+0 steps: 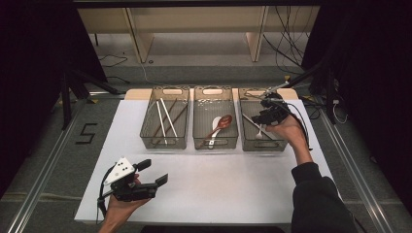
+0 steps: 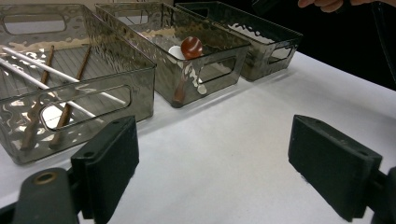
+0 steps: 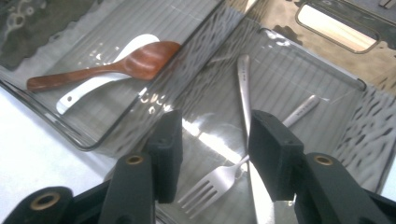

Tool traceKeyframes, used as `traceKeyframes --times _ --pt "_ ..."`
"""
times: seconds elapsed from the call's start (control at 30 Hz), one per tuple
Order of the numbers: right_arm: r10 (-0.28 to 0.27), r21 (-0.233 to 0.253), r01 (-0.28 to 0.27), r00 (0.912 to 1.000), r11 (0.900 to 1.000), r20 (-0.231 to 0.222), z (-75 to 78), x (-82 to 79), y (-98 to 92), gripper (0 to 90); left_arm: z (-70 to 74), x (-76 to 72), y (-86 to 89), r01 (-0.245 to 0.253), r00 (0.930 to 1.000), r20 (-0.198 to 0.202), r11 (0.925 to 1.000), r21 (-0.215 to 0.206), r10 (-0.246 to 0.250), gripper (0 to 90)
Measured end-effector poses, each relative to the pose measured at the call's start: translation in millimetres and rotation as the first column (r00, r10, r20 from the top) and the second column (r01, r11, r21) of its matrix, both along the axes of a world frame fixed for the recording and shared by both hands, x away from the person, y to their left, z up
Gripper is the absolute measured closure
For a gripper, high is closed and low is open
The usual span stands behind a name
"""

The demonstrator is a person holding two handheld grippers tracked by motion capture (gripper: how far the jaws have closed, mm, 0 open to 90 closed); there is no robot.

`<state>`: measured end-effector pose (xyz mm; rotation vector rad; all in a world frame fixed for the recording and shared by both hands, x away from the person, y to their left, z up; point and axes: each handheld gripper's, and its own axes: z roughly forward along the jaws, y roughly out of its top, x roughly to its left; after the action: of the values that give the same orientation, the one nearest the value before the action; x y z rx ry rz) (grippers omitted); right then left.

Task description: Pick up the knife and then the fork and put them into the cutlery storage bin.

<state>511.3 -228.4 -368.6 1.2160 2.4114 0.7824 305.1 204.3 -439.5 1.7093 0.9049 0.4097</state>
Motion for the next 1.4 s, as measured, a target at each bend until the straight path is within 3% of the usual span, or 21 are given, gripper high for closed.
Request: traceKeyframes --times 0.3,0.43,0.57,0.83,1.2,1.4 --pt "0.012 0.041 -0.014 0.9989 0.999 0.045 3.9 -12.0 7.3 49.2 -0.2 0.8 1.8 -0.001 1.0000 -0.010 1.0000 -0.009 0.001 15.6" --pt "0.029 0.081 -0.035 0.9969 0.996 0.073 8.1 -21.8 11.7 46.6 -0.4 1.1 1.4 0.003 0.9999 -0.011 1.0000 -0.005 -0.003 15.7" --pt "0.042 0.156 -0.055 0.9951 0.986 0.090 10.4 -34.8 15.2 43.7 -0.7 1.4 1.3 0.003 0.9998 -0.017 1.0000 -0.006 -0.003 15.6" --pt "0.071 0.231 -0.099 0.9890 0.968 0.130 9.7 -64.5 23.2 38.0 -1.4 1.9 0.5 0.003 0.9997 -0.026 1.0000 -0.004 -0.003 15.4" --pt "0.084 0.303 -0.129 0.9838 0.944 0.158 6.0 -89.9 26.1 32.4 -1.6 1.9 0.1 0.002 0.9995 -0.030 1.0000 -0.007 -0.002 15.4" --pt "0.081 0.316 -0.135 0.9807 0.939 0.178 -1.4 -100.6 25.8 32.1 -1.6 1.9 0.2 0.000 0.9996 -0.030 1.0000 -0.006 -0.001 15.4"
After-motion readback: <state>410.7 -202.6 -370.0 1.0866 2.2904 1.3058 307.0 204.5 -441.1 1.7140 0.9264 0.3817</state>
